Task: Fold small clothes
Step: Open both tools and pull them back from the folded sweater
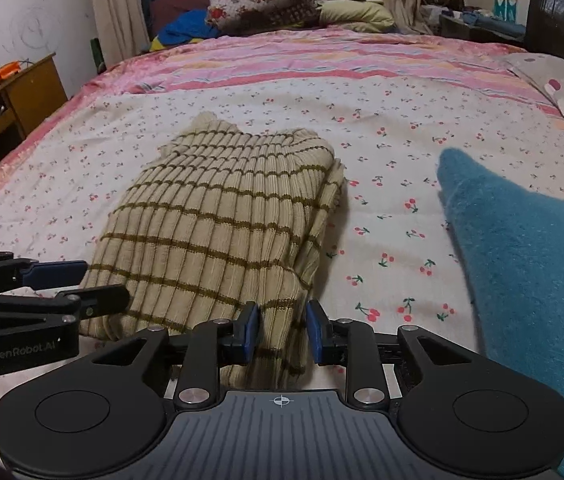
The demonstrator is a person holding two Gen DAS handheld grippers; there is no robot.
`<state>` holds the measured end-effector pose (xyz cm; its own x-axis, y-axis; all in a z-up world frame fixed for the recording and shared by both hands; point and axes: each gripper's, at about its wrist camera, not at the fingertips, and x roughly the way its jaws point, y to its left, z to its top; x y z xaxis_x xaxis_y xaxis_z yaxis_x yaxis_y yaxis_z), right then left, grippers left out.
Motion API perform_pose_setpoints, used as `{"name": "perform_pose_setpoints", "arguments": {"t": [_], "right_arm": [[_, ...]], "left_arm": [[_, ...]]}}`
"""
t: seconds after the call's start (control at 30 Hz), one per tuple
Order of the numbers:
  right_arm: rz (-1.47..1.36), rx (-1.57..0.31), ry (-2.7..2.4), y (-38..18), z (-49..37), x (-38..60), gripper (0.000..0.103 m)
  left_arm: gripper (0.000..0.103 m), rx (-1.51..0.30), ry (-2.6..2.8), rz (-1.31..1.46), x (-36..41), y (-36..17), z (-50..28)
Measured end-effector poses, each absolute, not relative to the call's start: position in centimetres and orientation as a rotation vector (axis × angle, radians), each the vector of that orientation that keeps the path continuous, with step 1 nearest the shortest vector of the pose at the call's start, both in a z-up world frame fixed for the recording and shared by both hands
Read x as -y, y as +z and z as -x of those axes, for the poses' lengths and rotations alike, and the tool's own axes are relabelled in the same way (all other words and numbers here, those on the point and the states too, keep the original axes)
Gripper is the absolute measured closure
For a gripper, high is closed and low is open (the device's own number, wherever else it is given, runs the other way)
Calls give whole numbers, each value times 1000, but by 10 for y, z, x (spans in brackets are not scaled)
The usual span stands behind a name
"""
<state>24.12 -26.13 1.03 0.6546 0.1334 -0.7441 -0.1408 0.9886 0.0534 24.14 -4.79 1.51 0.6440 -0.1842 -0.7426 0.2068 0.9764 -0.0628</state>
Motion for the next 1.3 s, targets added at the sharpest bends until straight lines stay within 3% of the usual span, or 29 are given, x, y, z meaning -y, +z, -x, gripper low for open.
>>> {"name": "perform_pose_setpoints", "arguments": {"t": [1.3], "right_arm": [[-24,-848,185,23,-187,240,66]], "left_arm": [[25,-860,-119,-59,54,20,-194]]}}
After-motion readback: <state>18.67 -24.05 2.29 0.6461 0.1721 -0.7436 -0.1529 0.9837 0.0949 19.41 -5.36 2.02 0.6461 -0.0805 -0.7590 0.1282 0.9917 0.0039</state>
